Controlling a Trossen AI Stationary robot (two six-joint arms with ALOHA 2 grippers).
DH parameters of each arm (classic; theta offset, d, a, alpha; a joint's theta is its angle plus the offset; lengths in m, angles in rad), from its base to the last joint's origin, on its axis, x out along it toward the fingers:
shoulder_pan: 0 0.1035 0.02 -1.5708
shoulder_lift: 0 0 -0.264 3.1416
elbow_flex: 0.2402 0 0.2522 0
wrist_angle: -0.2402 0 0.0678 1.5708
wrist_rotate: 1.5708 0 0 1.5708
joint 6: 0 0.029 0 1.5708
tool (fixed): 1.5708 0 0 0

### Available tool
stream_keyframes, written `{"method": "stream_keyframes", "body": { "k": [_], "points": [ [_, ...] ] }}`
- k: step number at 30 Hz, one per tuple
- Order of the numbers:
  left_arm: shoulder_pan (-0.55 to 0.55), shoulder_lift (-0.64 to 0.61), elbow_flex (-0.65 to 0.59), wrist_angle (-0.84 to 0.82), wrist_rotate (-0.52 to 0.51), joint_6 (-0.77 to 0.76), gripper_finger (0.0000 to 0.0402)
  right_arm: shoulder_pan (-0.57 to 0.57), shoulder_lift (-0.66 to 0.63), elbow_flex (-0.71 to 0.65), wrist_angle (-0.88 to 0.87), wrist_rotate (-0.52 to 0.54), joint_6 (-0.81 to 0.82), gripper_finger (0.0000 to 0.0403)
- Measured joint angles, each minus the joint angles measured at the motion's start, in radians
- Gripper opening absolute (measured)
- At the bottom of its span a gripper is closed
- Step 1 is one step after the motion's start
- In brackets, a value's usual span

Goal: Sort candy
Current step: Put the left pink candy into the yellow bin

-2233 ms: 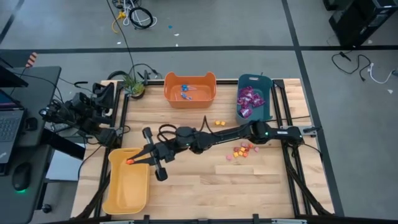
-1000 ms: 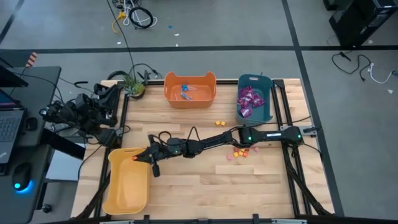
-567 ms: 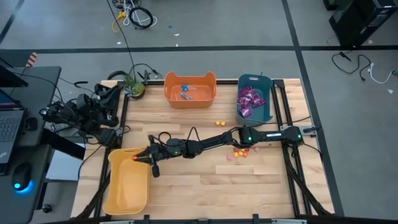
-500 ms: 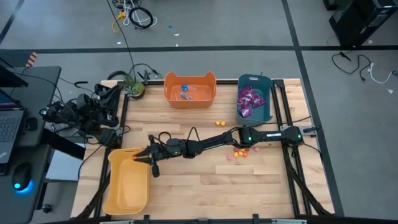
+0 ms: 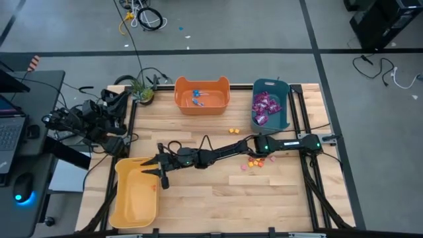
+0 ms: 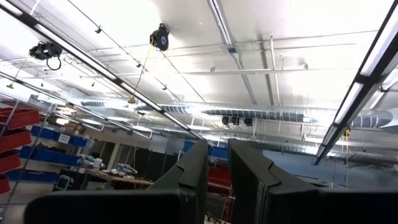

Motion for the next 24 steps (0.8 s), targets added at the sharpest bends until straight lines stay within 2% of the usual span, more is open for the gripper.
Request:
{"method": "stream_keyframes", "body": {
  "k": [3,6,10,14,20,24],
  "points": [
    [-0.001,0.000,0.000,-0.027,0.003,-0.006,0.0067,0.003,-0.033,0.000,-0.030,-0.014,-0.033,0.0114],
    [-0.007,0.000,0.000,-0.132,0.046,-0.047,0.0067,0.005,-0.086,0.001,-0.122,-0.059,-0.068,0.0113],
    [-0.027,0.002,0.000,-0.304,0.097,-0.047,0.0067,0.008,-0.181,0.001,-0.356,-0.121,-0.125,0.0112],
    [-0.048,-0.010,0.000,-0.328,0.092,-0.043,0.0067,0.006,-0.276,0.002,-0.631,-0.180,-0.170,0.0109],
    [-0.066,-0.033,0.001,-0.362,0.090,-0.044,0.0067,0.005,-0.419,0.002,-1.095,-0.175,-0.211,0.0105],
    [-0.073,-0.033,0.001,-0.390,0.089,-0.044,0.0067,0.009,-0.490,0.002,-1.314,-0.062,-0.223,0.0105]
  ]
}}
